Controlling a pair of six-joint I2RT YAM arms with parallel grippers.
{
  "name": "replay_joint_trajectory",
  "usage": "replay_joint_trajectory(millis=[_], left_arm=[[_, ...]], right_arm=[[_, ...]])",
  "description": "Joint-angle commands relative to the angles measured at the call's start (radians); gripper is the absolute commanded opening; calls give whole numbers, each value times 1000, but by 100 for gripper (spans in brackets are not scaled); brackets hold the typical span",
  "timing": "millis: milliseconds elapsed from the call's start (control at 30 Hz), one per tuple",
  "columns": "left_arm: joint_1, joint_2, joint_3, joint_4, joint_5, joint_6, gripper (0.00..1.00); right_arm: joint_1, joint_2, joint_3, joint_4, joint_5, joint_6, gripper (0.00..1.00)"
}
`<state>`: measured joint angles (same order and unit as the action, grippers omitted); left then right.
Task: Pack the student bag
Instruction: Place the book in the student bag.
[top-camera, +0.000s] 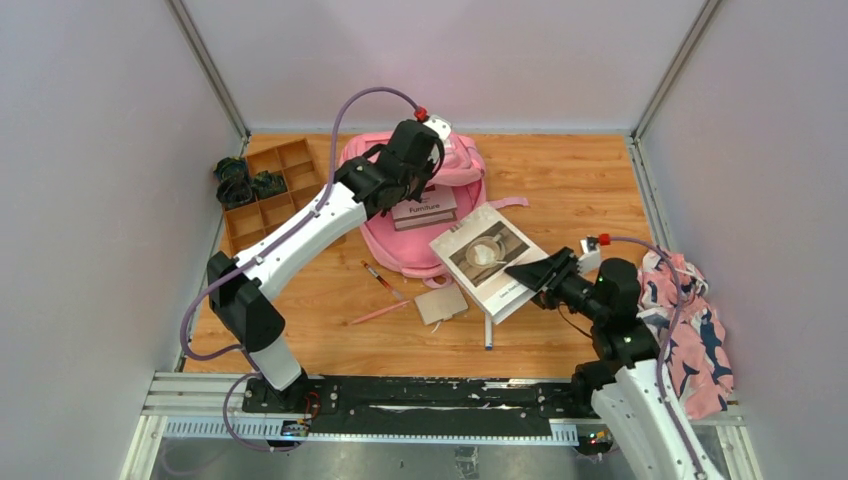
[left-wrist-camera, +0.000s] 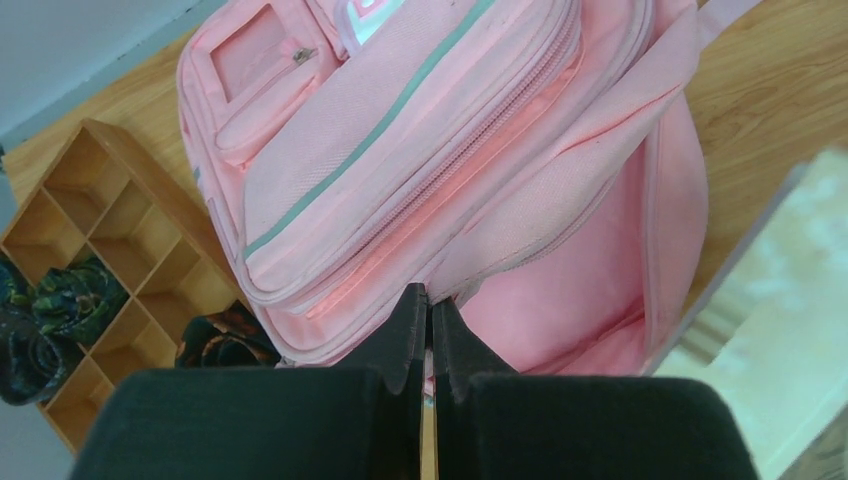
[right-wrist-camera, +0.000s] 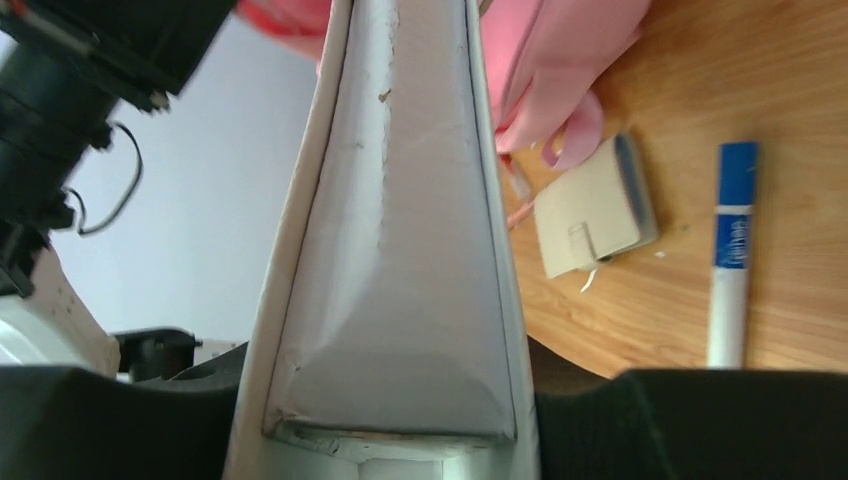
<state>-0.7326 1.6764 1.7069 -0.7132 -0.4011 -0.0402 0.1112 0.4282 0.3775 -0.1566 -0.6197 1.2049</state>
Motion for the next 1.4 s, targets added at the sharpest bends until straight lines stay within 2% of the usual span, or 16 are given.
replay_joint_trajectory(millis=[0,133,233,533,833,1067,1233,1267,1333,1367], left_arm=[[9,-18,82,54,50,-28,0],[12,-40,99,56,83,-16,0],[16,-48,116,49,94,-9,0],[22,-95,75,86,143,6,0],[50,-161,21,142,257,-2,0],[52,-229,-43,199,391,14,0],[58,-238,-70,207,395,2,0],[61,-238,-72,207,395,-6,0],[64,-237,-77,209,424,-21,0],[68,-236,-79,209,440,-31,0]], right_arm=[[198,120,8,256,100,57,0],[232,308,20,486,57,133,0],[237,411,64,572,77,153,0],[261,715,239,631,183,221,0],[383,1004,353,731,407,330,0],[470,1194,520,656,613,333,0],[492,1343,646,624,700,347,0],[492,1367,665,611,701,347,5],[492,1403,682,627,666,340,36],[494,1412,679,643,648,329,48]])
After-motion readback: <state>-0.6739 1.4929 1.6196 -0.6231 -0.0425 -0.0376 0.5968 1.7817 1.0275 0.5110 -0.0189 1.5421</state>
